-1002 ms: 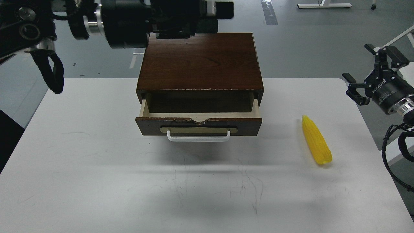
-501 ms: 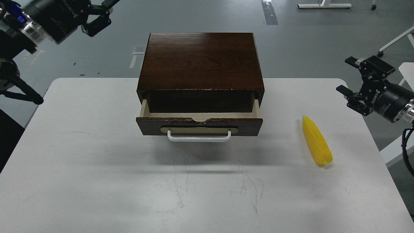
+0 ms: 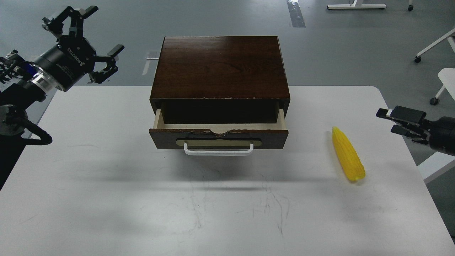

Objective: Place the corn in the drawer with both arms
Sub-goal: 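Move the right gripper down to the yellow corn and grasp it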

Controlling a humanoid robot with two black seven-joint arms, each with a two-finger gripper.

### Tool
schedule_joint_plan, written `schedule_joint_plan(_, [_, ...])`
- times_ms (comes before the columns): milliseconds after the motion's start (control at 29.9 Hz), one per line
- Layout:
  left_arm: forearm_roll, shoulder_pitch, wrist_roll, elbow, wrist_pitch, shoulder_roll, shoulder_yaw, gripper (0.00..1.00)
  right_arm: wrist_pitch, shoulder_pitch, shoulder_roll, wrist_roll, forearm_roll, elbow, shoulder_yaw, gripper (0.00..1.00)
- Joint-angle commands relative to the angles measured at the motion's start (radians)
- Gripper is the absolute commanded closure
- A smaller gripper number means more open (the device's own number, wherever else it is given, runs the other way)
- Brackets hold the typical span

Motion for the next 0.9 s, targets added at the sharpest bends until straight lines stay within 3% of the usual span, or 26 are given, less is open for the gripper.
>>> schedule_joint_plan(0, [0.0,0.008,-0.009,0.003,0.0,-0.017,-0.006,0.02,-0.007,-0.001,0.005,0.0,-0.123,-0.015,-0.031,0.0])
schedule_joint_plan(501, [0.008,0.008,-0.009,0.003,0.0,-0.027,-0.023,0.02,-0.047,0.071,0.157,0.0,-0.168,-0.104,-0.186,0.02])
schedule_joint_plan(868, [0.011,0.009,-0.009,0.003,0.0,-0.025,-0.025,0.02,-0.081,0.139,0.267,0.0,-0.168,-0.195,-0.316,0.09])
